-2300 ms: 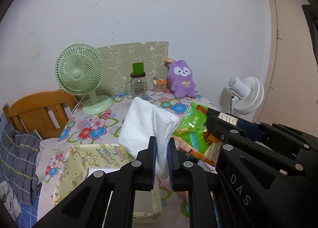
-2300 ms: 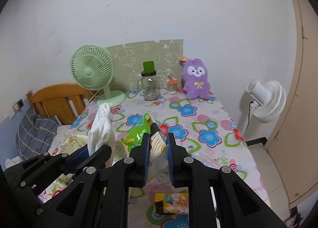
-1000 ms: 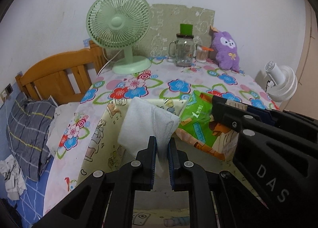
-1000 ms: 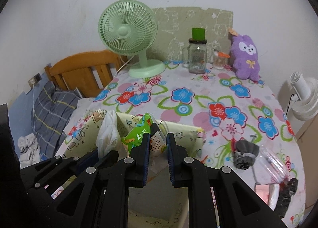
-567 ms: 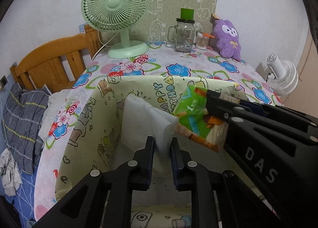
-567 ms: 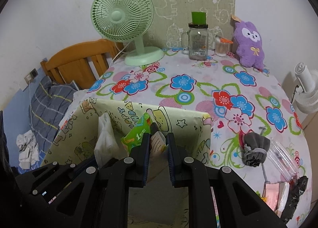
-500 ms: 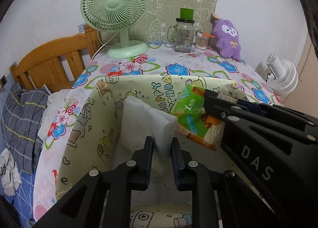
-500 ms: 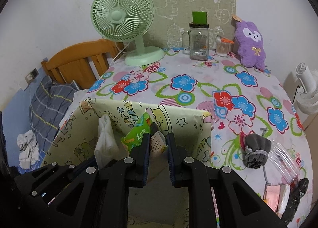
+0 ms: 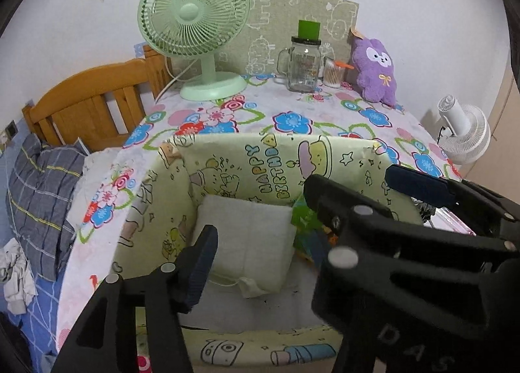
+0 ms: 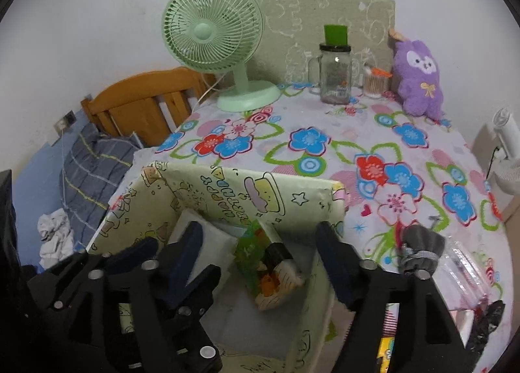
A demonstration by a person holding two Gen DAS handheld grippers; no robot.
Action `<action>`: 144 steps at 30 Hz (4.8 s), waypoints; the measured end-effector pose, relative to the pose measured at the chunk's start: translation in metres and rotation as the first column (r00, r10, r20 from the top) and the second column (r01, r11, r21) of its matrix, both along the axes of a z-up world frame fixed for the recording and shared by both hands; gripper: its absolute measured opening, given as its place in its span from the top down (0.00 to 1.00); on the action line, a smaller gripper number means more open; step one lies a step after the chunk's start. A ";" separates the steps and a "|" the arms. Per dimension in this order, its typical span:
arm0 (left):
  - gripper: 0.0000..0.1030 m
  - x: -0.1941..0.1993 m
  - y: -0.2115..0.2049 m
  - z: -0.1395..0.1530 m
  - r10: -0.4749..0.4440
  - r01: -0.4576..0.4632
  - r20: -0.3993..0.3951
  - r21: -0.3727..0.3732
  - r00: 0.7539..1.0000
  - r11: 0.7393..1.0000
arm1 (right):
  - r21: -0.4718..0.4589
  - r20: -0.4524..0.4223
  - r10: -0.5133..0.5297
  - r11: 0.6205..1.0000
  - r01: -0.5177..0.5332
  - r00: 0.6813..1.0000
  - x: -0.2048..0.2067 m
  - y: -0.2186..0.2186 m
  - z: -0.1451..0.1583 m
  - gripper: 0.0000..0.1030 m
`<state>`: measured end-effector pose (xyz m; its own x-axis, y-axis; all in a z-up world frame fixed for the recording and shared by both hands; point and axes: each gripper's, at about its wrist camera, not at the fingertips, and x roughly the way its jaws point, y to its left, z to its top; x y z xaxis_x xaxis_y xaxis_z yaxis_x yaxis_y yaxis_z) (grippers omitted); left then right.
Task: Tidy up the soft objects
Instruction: 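Lower the towel into the box and open the left tool, then withdraw the left tool from the box toward the yellow cartoon pouch, then grasp the yellow cartoon pouch with the left tool while the right tool grasps the black bag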
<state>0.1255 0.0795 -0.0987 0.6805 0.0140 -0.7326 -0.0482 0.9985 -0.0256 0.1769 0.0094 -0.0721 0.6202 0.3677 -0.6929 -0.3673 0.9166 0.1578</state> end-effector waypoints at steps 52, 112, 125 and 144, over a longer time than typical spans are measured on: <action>0.00 -0.066 -0.102 0.081 -0.105 0.100 0.245 0.033 0.964 0.994 | 0.007 0.260 -0.193 0.980 0.198 0.946 -0.098 -0.114 0.085 0.00; 0.15 -0.039 -0.200 -0.055 -0.151 0.151 0.013 0.042 0.988 0.988 | -0.060 0.067 -0.435 0.897 0.438 0.898 -0.090 -0.219 -0.057 0.05; 0.24 -0.024 -0.204 -0.064 -0.151 0.151 -0.007 0.062 0.989 0.987 | -0.052 -0.010 -0.446 0.894 0.445 0.895 -0.072 -0.227 -0.072 0.21; 0.27 -0.008 -0.221 -0.058 -0.188 0.187 0.007 0.099 0.982 0.977 | -0.023 -0.067 -0.496 0.868 0.496 0.866 -0.055 -0.250 -0.075 0.56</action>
